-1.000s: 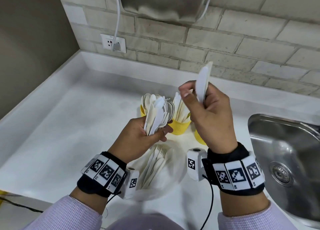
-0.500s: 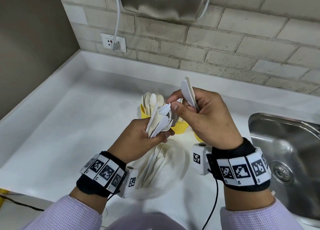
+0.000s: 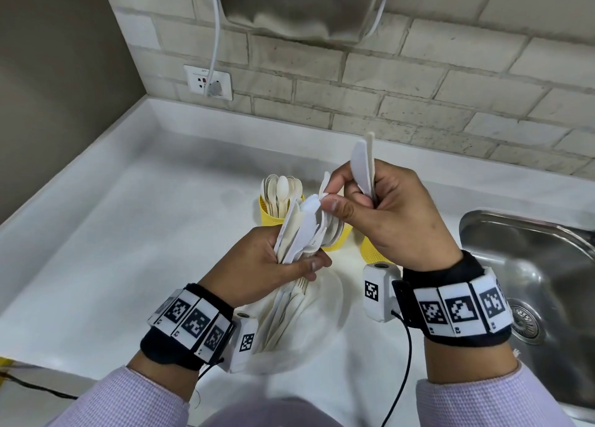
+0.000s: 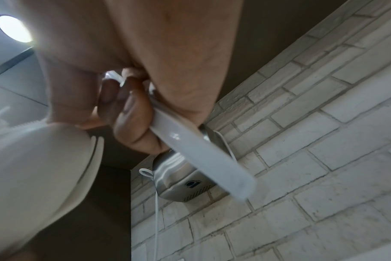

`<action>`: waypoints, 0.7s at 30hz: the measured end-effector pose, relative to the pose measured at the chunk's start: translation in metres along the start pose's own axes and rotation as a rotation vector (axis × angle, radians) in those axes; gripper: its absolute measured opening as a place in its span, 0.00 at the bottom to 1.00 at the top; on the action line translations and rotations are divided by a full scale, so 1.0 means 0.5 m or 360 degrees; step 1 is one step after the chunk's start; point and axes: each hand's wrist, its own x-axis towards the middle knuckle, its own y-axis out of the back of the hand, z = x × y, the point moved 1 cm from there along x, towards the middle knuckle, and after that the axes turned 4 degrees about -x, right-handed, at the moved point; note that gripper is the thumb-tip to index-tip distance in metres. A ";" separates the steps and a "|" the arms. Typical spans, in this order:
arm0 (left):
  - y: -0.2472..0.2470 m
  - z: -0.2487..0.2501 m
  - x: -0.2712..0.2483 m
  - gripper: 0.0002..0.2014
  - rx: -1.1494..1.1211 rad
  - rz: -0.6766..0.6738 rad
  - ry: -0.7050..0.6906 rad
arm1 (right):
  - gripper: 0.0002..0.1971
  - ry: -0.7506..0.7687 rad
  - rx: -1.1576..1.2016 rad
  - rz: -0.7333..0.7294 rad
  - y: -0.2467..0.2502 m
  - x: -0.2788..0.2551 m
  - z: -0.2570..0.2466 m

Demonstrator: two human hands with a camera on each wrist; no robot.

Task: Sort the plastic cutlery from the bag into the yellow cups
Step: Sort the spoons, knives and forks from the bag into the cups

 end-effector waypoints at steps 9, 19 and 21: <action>0.002 0.001 0.003 0.04 -0.0001 -0.0057 -0.0004 | 0.03 0.0033 0.0207 0.0169 0.006 0.013 -0.001; 0.004 0.010 0.001 0.04 0.0013 -0.0108 0.0000 | 0.05 0.0024 0.0244 -0.0050 -0.004 0.012 0.018; 0.005 0.012 0.000 0.05 0.0014 -0.0103 0.0000 | 0.06 0.0050 0.0236 0.0037 -0.004 0.012 0.013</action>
